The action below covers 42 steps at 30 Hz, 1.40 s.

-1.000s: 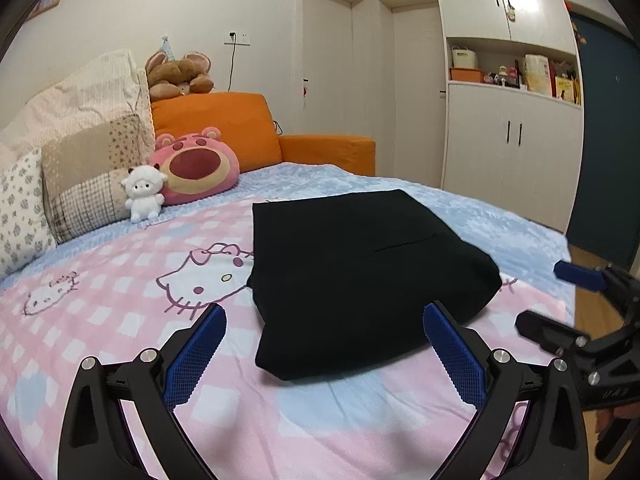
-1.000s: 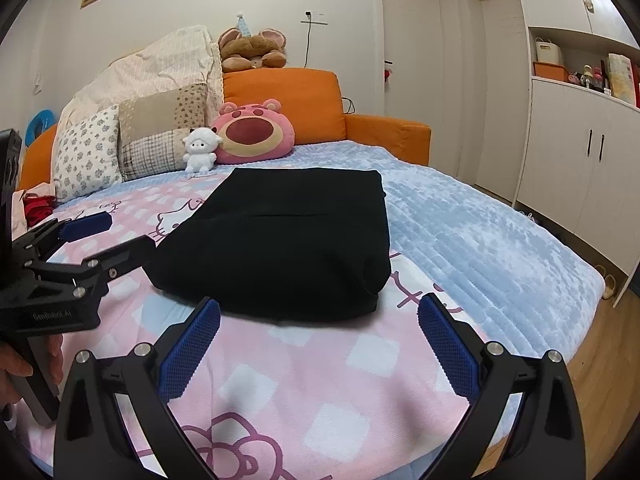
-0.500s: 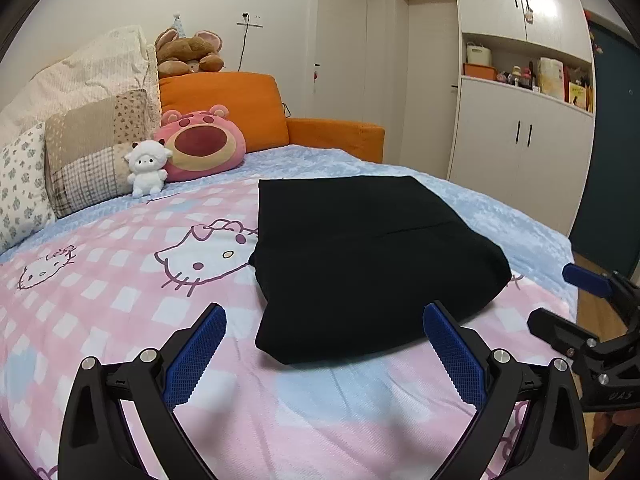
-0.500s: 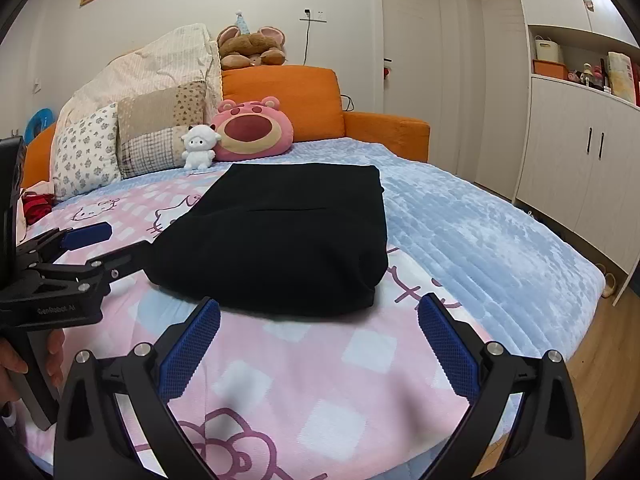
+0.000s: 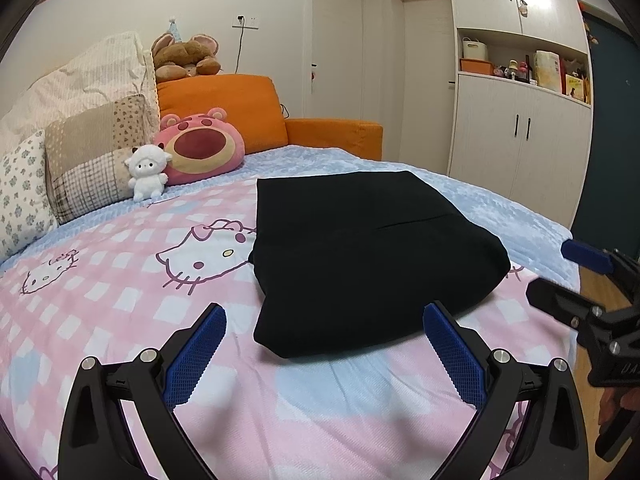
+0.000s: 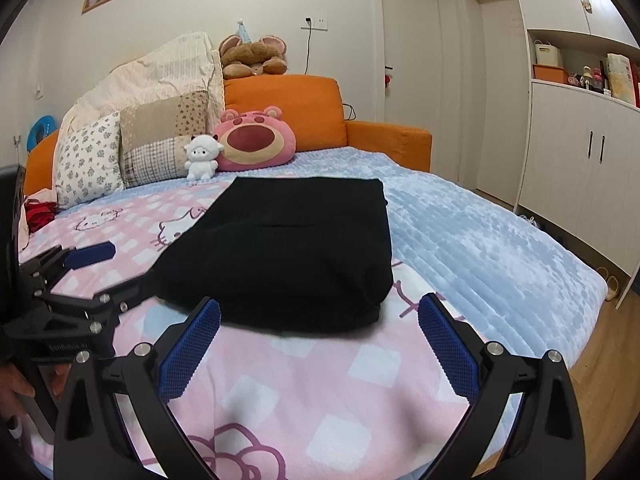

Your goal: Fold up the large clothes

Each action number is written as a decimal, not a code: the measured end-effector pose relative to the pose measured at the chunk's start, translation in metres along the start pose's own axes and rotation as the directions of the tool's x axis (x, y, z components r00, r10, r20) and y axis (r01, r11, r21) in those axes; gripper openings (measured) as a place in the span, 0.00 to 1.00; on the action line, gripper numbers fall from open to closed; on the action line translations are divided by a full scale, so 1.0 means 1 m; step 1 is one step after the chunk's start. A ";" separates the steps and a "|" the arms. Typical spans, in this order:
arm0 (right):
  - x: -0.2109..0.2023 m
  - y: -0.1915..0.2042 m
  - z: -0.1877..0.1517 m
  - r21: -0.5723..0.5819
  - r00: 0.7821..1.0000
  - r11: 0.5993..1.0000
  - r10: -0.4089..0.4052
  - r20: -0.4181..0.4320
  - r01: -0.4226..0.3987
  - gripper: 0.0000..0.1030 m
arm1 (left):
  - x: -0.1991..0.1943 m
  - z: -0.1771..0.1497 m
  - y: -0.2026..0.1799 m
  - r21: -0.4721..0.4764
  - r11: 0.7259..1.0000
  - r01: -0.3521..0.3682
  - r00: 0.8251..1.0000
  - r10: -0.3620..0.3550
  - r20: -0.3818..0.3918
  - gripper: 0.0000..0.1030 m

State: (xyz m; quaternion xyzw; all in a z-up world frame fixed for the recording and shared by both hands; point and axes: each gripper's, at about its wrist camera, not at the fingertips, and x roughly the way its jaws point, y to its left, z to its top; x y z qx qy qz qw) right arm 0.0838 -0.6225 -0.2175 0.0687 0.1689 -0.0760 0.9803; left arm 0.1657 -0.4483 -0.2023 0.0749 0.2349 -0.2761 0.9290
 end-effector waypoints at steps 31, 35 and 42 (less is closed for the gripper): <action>0.000 -0.008 -0.010 0.020 0.999 1.000 -0.003 -0.040 0.003 0.95 | -0.001 -0.002 -0.007 0.035 0.999 0.012 1.000 -0.012 0.009 0.97; 0.000 -0.007 -0.010 0.013 0.999 1.000 -0.003 -0.042 0.004 0.95 | -0.001 -0.002 -0.005 0.023 1.000 0.019 1.000 -0.019 0.005 0.97; 0.003 -0.005 -0.010 0.010 0.999 1.000 0.000 -0.046 0.000 0.95 | 0.001 -0.003 -0.005 0.022 1.000 0.018 1.000 -0.018 -0.004 0.97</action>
